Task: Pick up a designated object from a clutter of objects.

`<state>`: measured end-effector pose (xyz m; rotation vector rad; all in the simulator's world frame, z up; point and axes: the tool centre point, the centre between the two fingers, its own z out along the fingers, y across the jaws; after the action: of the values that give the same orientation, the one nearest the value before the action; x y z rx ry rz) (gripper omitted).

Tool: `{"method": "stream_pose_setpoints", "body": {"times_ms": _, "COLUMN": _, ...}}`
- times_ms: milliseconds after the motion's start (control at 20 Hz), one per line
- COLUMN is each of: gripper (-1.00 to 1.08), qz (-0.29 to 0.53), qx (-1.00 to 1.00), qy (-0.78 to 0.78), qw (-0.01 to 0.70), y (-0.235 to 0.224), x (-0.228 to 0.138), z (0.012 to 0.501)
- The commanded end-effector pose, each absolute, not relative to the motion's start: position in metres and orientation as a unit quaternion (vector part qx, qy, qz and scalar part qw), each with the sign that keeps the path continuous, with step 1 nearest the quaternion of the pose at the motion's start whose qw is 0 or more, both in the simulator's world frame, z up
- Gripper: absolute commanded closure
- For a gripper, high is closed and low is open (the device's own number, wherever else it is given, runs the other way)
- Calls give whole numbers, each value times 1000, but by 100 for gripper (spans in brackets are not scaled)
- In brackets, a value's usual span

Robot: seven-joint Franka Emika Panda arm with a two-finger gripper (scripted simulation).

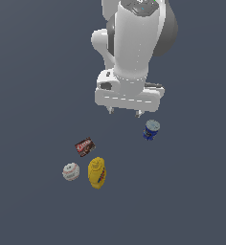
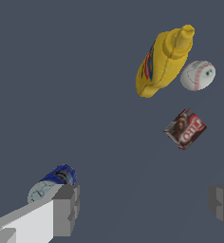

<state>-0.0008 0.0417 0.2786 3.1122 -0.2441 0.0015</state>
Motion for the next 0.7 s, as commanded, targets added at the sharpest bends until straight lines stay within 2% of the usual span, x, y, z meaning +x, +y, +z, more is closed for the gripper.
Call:
{"method": "stream_pose_setpoints", "body": {"times_ms": 0, "gripper": -92, "qz": 1, "qx": 996, "qy": -91, "qw": 11, "y": 59, "x": -4, "z": 263}}
{"method": "stream_pose_setpoints", "body": {"times_ms": 650, "gripper": -92, "qz": 3, "qx": 987, "qy": -159, "qw": 8, "y": 146, "x": -38, "z": 181}}
